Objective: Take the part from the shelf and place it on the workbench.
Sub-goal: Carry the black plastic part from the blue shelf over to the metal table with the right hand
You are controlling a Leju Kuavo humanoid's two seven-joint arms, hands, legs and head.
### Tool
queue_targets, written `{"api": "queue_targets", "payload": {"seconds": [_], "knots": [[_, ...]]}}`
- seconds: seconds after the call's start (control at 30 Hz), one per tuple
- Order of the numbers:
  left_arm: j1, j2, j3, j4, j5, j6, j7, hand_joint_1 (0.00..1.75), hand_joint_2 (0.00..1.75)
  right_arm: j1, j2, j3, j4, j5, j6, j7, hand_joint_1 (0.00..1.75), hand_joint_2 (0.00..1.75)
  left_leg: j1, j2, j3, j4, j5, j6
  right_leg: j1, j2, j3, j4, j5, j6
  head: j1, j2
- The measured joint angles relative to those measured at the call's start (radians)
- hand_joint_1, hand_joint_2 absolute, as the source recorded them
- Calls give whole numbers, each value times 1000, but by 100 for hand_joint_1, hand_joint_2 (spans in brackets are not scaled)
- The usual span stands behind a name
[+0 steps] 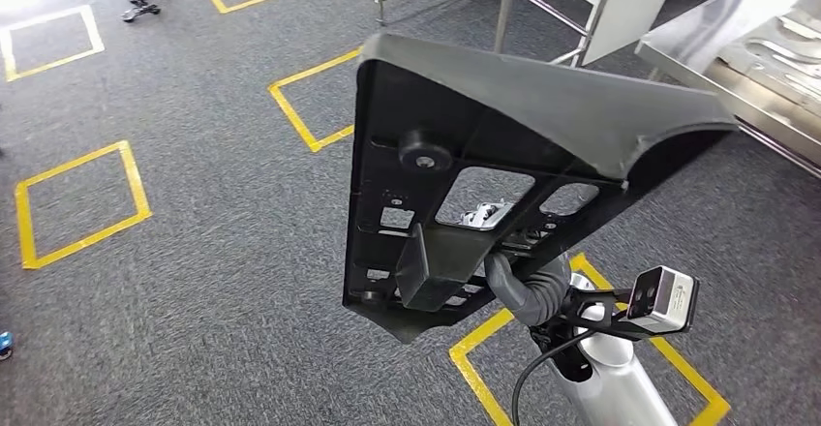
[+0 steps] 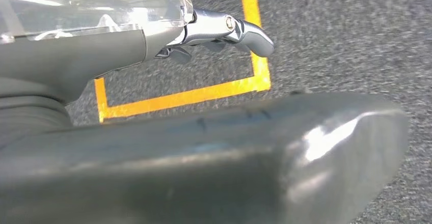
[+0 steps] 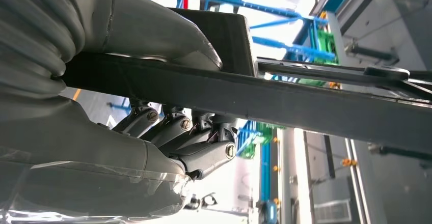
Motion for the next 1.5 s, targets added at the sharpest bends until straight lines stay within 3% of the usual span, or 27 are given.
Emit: {"api": "queue_targets", "payload": {"seconds": [0.03,0.07,0.1,0.2,0.27,0.33,0.4,0.47,0.53,0.57,0.6,0.63,0.7,0.77,0.83,0.87,0.93,1.0,1.03,1.07,1.1,1.17,1.23,1.3,1.37,1.43,1.5], "knots": [[2,3,0,0,-1,-1,-3,0,0,5,0,0,1,1,1,-3,166,175,0,-4,-29,55,-14,0,1,11,0,1,0,-1,0,0],[2,7,0,0,-2,-2,-6,0,0,9,0,0,2,2,1,-6,166,175,0,-6,-44,75,-9,1,3,23,0,3,-1,-1,0,0],[2,9,0,0,-1,-4,-9,0,0,11,0,0,2,3,3,-8,166,175,0,-7,-37,51,17,3,3,35,1,5,-1,-1,0,0],[1,19,0,-4,5,-10,-19,0,0,14,2,0,1,6,9,-9,166,175,2,-50,53,-156,119,13,3,69,0,12,-5,4,1,0],[0,25,-1,-7,7,-13,-22,0,0,18,5,0,0,8,12,-9,166,175,0,-72,82,-220,132,20,1,88,-5,14,-5,14,1,0],[-2,28,-1,-8,8,-13,-22,0,0,23,7,0,0,9,13,-9,166,175,-1,-56,85,-226,135,30,-2,103,-10,12,-2,28,0,0],[-5,29,-2,-8,8,-13,-22,0,0,25,7,0,-1,10,16,-10,166,175,1,-36,89,-236,141,43,1,69,-22,36,-21,38,2,0],[-4,28,-2,-8,8,-14,-23,0,0,24,7,0,-1,11,23,-12,166,175,1,-14,91,-242,143,54,2,11,-68,134,-80,46,5,0],[0,28,-3,-9,6,-18,-25,0,0,23,6,0,0,10,31,-15,166,175,-1,9,91,-242,141,57,-2,-9,-129,259,-134,52,6,0],[0,28,-4,-9,4,-22,-26,0,0,23,6,0,1,10,35,-18,166,175,-2,21,91,-242,141,57,-4,-12,-143,288,-138,55,6,0],[-1,28,-5,-9,2,-26,-27,0,0,23,6,-1,1,10,40,-20,166,175,-2,32,92,-241,139,56,-5,-15,-136,277,-121,56,6,0],[-3,27,-6,-9,0,-29,-27,0,0,22,5,-2,-1,10,45,-21,166,175,-2,42,94,-241,137,55,-6,-22,-108,227,-90,56,6,0],[-7,24,-9,-8,-2,-32,-25,0,0,12,5,-4,-10,9,59,-14,166,175,-5,60,101,-238,131,47,-1,-60,-30,86,-32,48,6,0],[-10,20,-11,-8,-2,-34,-22,0,0,-3,4,-4,-21,6,69,1,166,175,-10,77,105,-236,125,37,7,-84,6,12,-14,36,5,0],[-15,17,-12,-8,-2,-35,-21,0,0,-13,3,-4,-26,4,72,13,166,175,-12,95,110,-236,121,26,9,-66,5,6,-14,25,4,0],[-18,16,-12,-8,-2,-35,-21,0,0,-15,3,-5,-28,3,72,16,166,175,-10,94,112,-233,116,20,8,-56,6,2,-12,20,4,0],[-19,12,-13,-8,0,-35,-21,0,0,-22,3,-4,-33,2,73,18,166,175,-5,55,93,-181,79,10,2,-37,11,-5,-8,9,2,0],[-17,9,-13,-8,5,-35,-19,0,0,-30,3,-4,-34,-2,76,25,166,175,-2,9,32,-52,14,4,0,-17,12,-6,-6,2,-1,0],[-15,6,-13,-8,8,-35,-18,0,0,-31,3,-4,-33,-4,78,29,166,175,-2,0,-2,14,-9,3,1,-5,12,-5,-6,1,-3,0],[-13,3,-13,-8,11,-34,-17,0,0,-31,2,-4,-30,-6,80,32,166,175,-2,-3,-25,54,-14,2,1,7,12,-4,-6,1,-3,0],[-11,-1,-13,-8,14,-33,-17,0,0,-32,2,-4,-27,-10,83,33,166,175,-2,-4,-32,57,1,2,2,19,13,-3,-7,1,-3,0],[-10,-9,-13,-8,21,-29,-18,0,0,-37,0,-3,-21,-17,88,33,166,175,0,-15,10,-52,77,5,1,43,15,1,-9,5,-3,0],[-10,-14,-12,-8,27,-24,-14,0,0,-49,-2,0,-16,-25,86,39,166,175,3,-48,63,-176,127,11,2,66,12,8,-13,13,-2,0],[-10,-17,-12,-8,27,-15,0,0,0,-62,-3,7,-14,-36,75,57,166,175,2,-64,80,-214,128,19,0,84,4,11,-12,24,-2,0],[-10,-22,-12,-8,24,-4,18,0,0,-70,-4,14,-13,-47,62,78,166,175,2,-48,81,-220,132,32,-3,94,0,11,-10,36,-2,0],[-12,-28,-12,-7,22,5,32,0,0,-81,-6,19,-12,-54,55,91,166,175,4,-30,84,-229,138,47,0,58,-17,48,-36,45,0,0],[-9,-33,-12,-7,20,17,48,0,0,-92,-7,28,-11,-58,51,97,166,175,1,-11,84,-232,140,56,2,6,-71,159,-96,49,3,0]]}}
